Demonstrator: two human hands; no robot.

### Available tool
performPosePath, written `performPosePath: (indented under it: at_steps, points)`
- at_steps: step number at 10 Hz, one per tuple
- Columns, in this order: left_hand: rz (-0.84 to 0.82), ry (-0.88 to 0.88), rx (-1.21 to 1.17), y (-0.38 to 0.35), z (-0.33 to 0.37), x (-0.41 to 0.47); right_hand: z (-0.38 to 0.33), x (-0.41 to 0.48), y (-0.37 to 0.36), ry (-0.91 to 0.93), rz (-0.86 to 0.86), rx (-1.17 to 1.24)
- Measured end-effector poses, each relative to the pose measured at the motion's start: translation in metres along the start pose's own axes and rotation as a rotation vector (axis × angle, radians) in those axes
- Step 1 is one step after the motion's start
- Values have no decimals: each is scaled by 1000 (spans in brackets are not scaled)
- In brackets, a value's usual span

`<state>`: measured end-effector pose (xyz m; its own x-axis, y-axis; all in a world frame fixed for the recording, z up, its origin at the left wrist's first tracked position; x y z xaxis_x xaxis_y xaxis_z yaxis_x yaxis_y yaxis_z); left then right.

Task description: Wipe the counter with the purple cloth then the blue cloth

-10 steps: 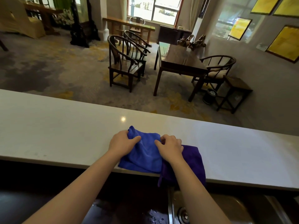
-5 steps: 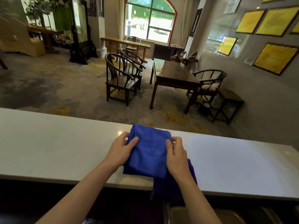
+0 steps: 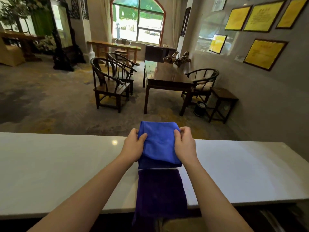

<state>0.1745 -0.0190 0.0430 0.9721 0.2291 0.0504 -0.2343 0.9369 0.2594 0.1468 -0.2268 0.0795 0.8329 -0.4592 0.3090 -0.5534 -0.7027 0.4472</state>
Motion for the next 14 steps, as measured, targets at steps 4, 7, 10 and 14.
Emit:
performPosePath:
  at_steps: [4,7,10,14]
  points:
    - [51,-41,239,-47,-57,30,88,20,-43,-86,-100,-75]
    - [68,-261,458,-50,-52,27,84,17,-65,105,-100,-269]
    - [19,-271,547,-50,-52,27,76,12,-64,201,-64,-408]
    - [62,-378,568,12,-34,11,40,-5,-51,227,-123,-566]
Point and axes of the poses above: each hand's wrist, its own x-axis towards the middle knuckle, its own y-axis out of the back of the hand, z = x × y, the point moved 7 cm from there along x, towards the middle knuckle, and after that the axes turned 11 degrees about z, right-handed, at the moved point
